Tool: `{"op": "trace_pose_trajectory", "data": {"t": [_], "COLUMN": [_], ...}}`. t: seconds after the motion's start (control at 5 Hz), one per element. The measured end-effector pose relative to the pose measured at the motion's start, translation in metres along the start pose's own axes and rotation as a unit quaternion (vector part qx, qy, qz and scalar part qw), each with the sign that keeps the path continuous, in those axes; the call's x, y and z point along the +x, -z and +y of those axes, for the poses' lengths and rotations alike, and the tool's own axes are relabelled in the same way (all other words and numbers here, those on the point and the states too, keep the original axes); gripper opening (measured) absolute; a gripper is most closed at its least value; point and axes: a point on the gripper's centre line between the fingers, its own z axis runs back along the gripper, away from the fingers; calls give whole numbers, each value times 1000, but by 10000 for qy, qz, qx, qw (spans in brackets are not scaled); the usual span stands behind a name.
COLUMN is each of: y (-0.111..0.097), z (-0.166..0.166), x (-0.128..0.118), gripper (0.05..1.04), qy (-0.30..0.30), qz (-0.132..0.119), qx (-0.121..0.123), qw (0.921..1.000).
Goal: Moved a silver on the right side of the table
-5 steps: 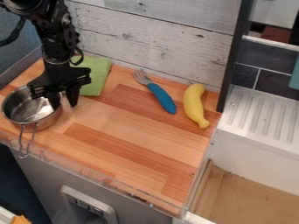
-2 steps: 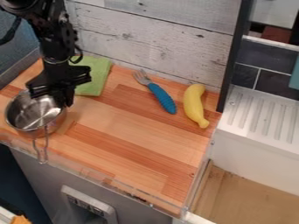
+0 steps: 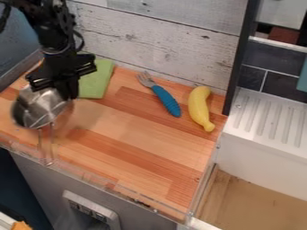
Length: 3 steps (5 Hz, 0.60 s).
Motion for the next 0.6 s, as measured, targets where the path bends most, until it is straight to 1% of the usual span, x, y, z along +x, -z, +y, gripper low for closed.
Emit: {"op": "trace_pose_trajectory", "data": {"t": [0.2, 0.6], "y": [-16, -32], "z": [-30, -70], "x": [-19, -60], "gripper": [81, 79], "qy": [467, 1198], "qz": [-52, 25], "qx": [-224, -379], "qw": [9986, 9921]}}
